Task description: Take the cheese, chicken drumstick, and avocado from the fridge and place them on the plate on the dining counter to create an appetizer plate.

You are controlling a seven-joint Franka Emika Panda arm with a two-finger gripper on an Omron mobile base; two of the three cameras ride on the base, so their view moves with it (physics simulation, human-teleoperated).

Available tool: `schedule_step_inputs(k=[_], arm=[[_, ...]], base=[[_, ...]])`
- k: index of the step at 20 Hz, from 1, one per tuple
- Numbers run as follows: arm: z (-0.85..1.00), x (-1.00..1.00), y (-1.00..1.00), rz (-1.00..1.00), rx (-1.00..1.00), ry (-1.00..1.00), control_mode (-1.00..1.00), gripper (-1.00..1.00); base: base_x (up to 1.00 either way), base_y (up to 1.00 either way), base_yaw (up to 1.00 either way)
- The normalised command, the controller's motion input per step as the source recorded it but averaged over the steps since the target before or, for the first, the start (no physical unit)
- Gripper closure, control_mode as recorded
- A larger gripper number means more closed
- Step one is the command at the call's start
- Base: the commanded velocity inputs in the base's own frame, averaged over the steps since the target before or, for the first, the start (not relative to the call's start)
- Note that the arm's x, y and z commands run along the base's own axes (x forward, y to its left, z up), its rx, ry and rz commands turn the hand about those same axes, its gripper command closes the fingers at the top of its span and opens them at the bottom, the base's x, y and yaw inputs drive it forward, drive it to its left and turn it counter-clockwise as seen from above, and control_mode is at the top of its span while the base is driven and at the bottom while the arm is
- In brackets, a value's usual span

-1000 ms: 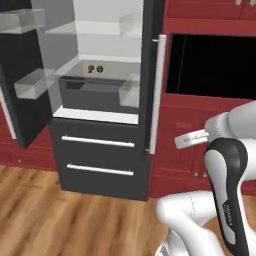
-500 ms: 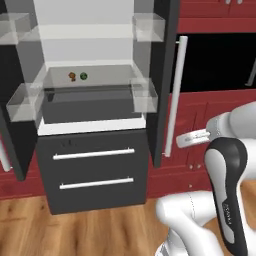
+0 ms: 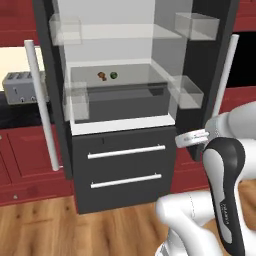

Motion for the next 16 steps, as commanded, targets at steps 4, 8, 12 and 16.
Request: schedule_step_inputs(k=[4,8,12,16], arm=[[0.0,0.0,0.0,0.0,0.0,0.0,1.0,-1.0],[0.0,0.0,0.0,0.0,0.0,0.0,1.0,-1.0],[0.0,0.0,0.0,0.0,0.0,0.0,1.0,-1.0],[0.0,0.0,0.0,0.0,0.0,0.0,1.0,-1.0]], base=[[0.35,0.5,-0.2],[0.77,0.02,-0.14],[1.0,0.01,-0.11],[0.97,0.1,-0.15]])
